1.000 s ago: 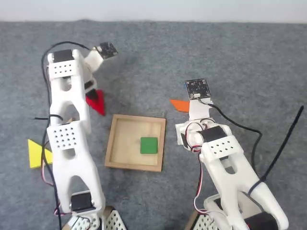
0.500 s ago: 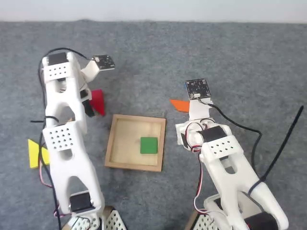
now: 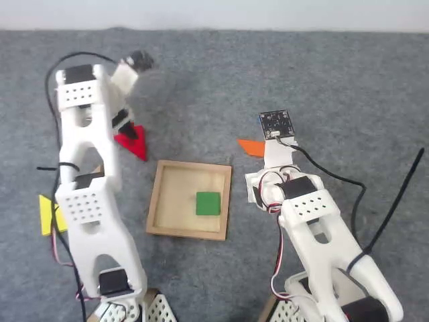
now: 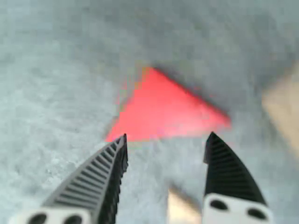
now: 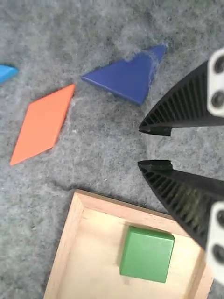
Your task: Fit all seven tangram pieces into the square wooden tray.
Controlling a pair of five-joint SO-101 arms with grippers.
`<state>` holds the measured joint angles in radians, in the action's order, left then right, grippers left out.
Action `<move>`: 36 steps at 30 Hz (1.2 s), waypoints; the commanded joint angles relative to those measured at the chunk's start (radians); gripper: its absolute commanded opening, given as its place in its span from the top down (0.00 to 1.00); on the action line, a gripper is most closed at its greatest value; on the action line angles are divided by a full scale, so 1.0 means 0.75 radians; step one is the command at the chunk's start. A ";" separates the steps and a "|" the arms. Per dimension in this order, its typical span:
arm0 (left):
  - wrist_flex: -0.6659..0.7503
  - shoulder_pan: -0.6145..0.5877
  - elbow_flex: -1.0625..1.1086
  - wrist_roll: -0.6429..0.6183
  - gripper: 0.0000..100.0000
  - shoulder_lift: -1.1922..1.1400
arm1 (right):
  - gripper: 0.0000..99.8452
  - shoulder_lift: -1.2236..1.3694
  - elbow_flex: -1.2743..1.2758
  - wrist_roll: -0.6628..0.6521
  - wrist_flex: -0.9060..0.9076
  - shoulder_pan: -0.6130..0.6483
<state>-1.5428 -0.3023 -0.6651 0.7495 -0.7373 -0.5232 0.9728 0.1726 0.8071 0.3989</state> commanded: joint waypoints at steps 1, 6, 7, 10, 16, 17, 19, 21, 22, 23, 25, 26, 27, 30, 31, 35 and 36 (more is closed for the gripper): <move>0.162 0.016 0.001 -0.636 0.82 0.106 | 0.89 -0.060 -0.004 -0.029 -0.026 -0.015; 0.291 -0.006 0.062 -0.998 0.98 0.041 | 0.89 -0.058 -0.004 -0.029 -0.026 -0.015; 0.291 -0.018 0.060 -1.013 0.99 0.012 | 0.89 -0.058 -0.004 -0.029 -0.026 -0.015; 0.329 -0.037 0.046 -1.080 0.99 -0.094 | 0.89 -0.064 -0.004 -0.029 -0.026 -0.015; 0.190 -0.057 0.005 -1.099 0.99 -0.168 | 0.89 -0.058 -0.004 -0.029 -0.026 -0.017; 0.180 -0.072 0.005 -1.099 0.99 -0.170 | 0.89 -0.058 -0.004 -0.029 -0.026 -0.015; 0.160 -0.104 0.011 -1.097 0.99 -0.168 | 0.89 -0.058 -0.004 -0.029 -0.026 -0.015; 0.100 -0.141 0.011 -1.064 0.99 -0.168 | 0.89 -0.058 -0.004 -0.029 -0.026 -0.017; 0.061 -0.155 0.011 -1.029 0.99 -0.166 | 0.89 -0.058 -0.004 -0.029 -0.028 -0.017; 0.020 -0.164 0.011 -0.988 0.99 -0.164 | 0.89 -0.058 -0.004 -0.029 -0.028 -0.019; -0.057 -0.176 0.013 -0.917 0.99 -0.162 | 0.89 -0.058 -0.004 -0.029 -0.028 -0.019; -0.088 -0.178 0.013 -0.884 0.99 -0.164 | 0.89 -0.058 -0.004 -0.029 -0.028 -0.019; -0.117 -0.182 0.013 -0.859 0.99 -0.168 | 0.89 -0.058 -0.004 -0.029 -0.028 -0.019; -0.164 -0.182 0.046 -0.777 0.99 -0.168 | 0.89 -0.056 0.006 -0.029 -0.056 -0.021; -0.166 -0.180 0.077 -0.741 0.99 -0.162 | 0.89 -0.056 0.012 -0.029 -0.071 -0.021; -0.158 -0.170 0.187 -0.624 0.99 -0.160 | 0.89 -0.056 0.020 -0.029 -0.081 -0.021; -0.151 -0.174 0.208 -0.595 0.99 -0.158 | 0.89 -0.056 0.020 -0.029 -0.081 -0.021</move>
<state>-1.6379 -0.4312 -0.5654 0.2355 -0.8800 -0.5232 0.9989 0.1726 0.7702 0.3974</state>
